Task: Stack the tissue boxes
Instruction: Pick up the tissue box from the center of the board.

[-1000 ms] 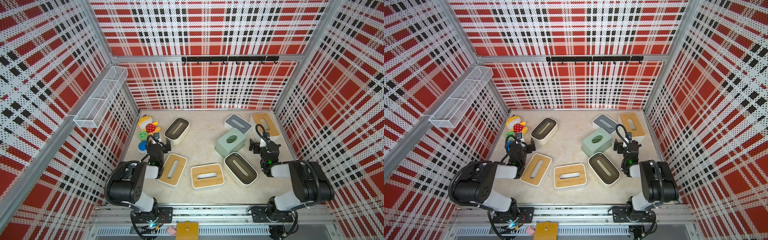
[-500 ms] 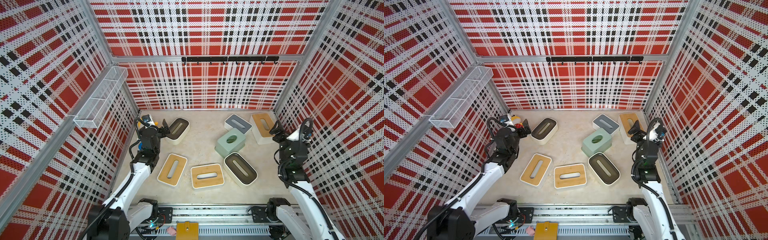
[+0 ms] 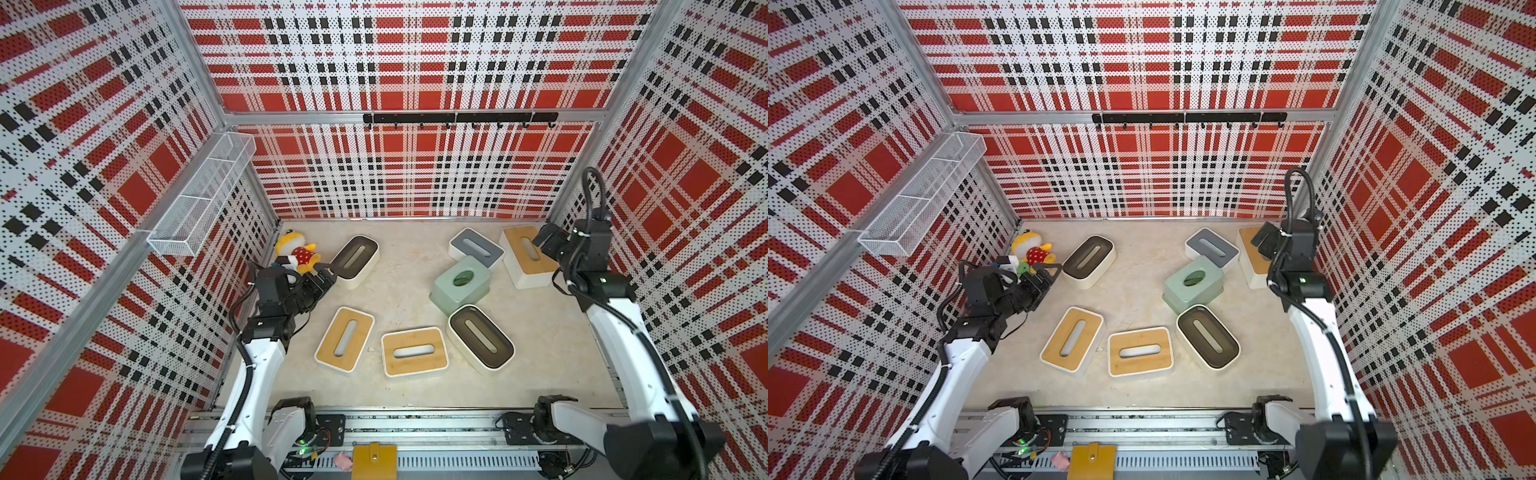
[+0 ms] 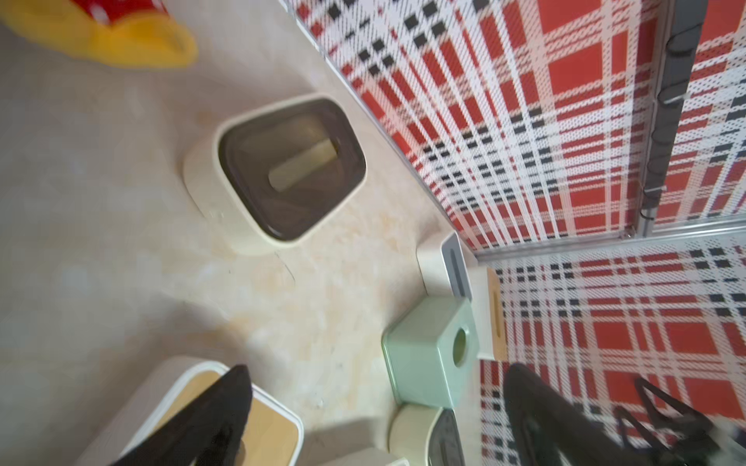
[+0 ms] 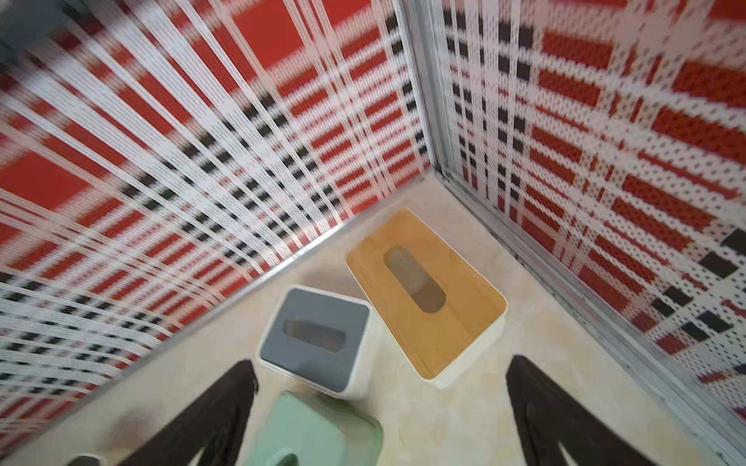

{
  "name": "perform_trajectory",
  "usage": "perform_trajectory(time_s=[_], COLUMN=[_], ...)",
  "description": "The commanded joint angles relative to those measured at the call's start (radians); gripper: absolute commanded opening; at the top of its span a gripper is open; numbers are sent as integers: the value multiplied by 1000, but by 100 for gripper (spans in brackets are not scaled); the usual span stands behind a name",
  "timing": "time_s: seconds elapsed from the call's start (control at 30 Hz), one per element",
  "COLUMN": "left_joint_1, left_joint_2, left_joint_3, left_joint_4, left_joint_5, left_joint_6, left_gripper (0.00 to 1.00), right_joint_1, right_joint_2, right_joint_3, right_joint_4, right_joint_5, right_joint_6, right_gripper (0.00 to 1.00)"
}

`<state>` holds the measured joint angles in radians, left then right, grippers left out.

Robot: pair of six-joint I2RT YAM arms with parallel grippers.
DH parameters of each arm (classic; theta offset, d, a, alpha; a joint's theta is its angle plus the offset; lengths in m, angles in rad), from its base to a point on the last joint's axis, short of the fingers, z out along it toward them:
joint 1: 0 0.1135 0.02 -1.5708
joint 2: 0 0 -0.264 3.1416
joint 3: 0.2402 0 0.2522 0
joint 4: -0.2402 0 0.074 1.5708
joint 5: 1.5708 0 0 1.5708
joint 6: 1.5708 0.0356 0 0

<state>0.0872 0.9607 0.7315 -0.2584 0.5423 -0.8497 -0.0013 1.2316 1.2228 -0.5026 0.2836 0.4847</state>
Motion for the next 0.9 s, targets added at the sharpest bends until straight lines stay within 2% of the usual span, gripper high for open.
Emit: perform_trajectory(time_s=[0.0,0.27,0.47,0.67,0.77,0.8,0.83,0.87], left_joint_1=[-48,-290,-458,-527,-541,-545,-548,-552], left_joint_2=[-5,24,42,111,145,159,170,182], left_joint_3=[69,196,278,289,283,275,269,266], left_joint_4=[24,-95,-206,-115,-31,0,27,51], left_joint_5=[104,4,-66,-67,-38,-32,-23,-13], left_joint_6=[-24,76,276,403,390,379,369,362], left_gripper=[100,99,100,99,99,100,99,99], right_joint_1=[0,-21,-25,-25,-24,-25,-25,-25], right_joint_2=[134,413,633,738,770,781,794,810], right_joint_3=[76,202,375,475,506,520,537,551], right_joint_4=[-132,-108,-181,-239,-246,-257,-269,-278], right_joint_5=[40,-27,-92,-95,-95,-52,-134,-149], right_joint_6=[-32,-186,-284,-363,-400,-407,-415,-425], right_gripper=[100,100,100,100,99,99,99,98])
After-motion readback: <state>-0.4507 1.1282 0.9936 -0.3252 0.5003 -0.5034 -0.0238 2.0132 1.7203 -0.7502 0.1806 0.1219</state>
